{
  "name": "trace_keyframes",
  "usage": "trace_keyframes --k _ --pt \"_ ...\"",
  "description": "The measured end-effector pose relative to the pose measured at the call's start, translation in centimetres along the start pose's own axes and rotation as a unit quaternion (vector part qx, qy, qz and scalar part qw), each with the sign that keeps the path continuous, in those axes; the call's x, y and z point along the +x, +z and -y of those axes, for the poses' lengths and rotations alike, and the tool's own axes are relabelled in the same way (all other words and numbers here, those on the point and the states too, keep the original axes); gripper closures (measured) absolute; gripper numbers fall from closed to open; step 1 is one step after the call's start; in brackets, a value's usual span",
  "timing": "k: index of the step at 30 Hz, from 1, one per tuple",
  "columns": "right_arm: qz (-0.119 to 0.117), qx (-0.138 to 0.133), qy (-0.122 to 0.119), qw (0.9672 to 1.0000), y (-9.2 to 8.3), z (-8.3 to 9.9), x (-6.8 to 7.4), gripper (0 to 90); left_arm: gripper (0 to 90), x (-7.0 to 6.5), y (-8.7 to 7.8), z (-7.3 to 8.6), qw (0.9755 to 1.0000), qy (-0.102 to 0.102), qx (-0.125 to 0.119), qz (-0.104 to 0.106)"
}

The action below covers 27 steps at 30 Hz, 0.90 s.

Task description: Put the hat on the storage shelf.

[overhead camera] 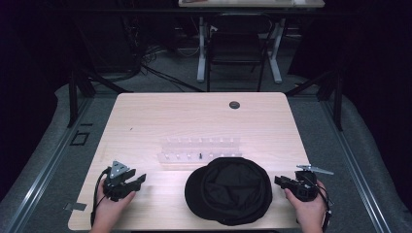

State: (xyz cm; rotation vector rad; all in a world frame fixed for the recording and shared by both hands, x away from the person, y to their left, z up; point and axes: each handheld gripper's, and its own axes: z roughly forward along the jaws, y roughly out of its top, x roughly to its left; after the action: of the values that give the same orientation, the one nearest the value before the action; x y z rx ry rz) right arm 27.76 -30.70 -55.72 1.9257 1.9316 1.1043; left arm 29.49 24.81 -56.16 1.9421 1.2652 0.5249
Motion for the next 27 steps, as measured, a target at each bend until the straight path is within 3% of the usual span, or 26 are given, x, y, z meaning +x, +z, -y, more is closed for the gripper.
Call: trace_keyframes --k 3,6,9,12,17,21,27 --pt "0.004 -0.004 0.002 1.0 0.0 0.1 0.2 74.1 52.1 -0.2 0.1 -0.1 1.0 0.001 -0.001 0.006" --pt "-0.005 0.012 -0.006 0.9999 0.0 0.0 0.5 72.1 52.6 -0.8 0.2 -0.2 0.9999 0.013 -0.001 0.01" --pt "0.022 0.016 -0.027 0.9993 -0.2 -0.2 1.2 71.3 52.9 -1.0 0.3 -0.3 0.9996 0.021 0.002 0.016" --pt "0.029 0.014 -0.032 0.999 -0.9 -0.8 1.8 72.4 52.8 -1.0 0.2 -0.4 0.9995 0.022 0.008 0.02" --pt "0.025 0.024 -0.026 0.9991 -2.0 -1.9 2.7 72.2 53.0 -0.9 0.3 -0.3 0.9997 0.009 0.005 0.02" --pt "0.011 0.029 -0.019 0.9993 -3.0 -3.0 3.2 71.6 52.8 -0.8 0.1 -0.4 0.9998 0.01 0.004 0.019" --pt "0.023 0.056 -0.013 0.9981 -3.4 -3.8 3.8 77.7 52.8 -0.8 0.2 -0.4 0.9997 0.012 0.005 0.02"
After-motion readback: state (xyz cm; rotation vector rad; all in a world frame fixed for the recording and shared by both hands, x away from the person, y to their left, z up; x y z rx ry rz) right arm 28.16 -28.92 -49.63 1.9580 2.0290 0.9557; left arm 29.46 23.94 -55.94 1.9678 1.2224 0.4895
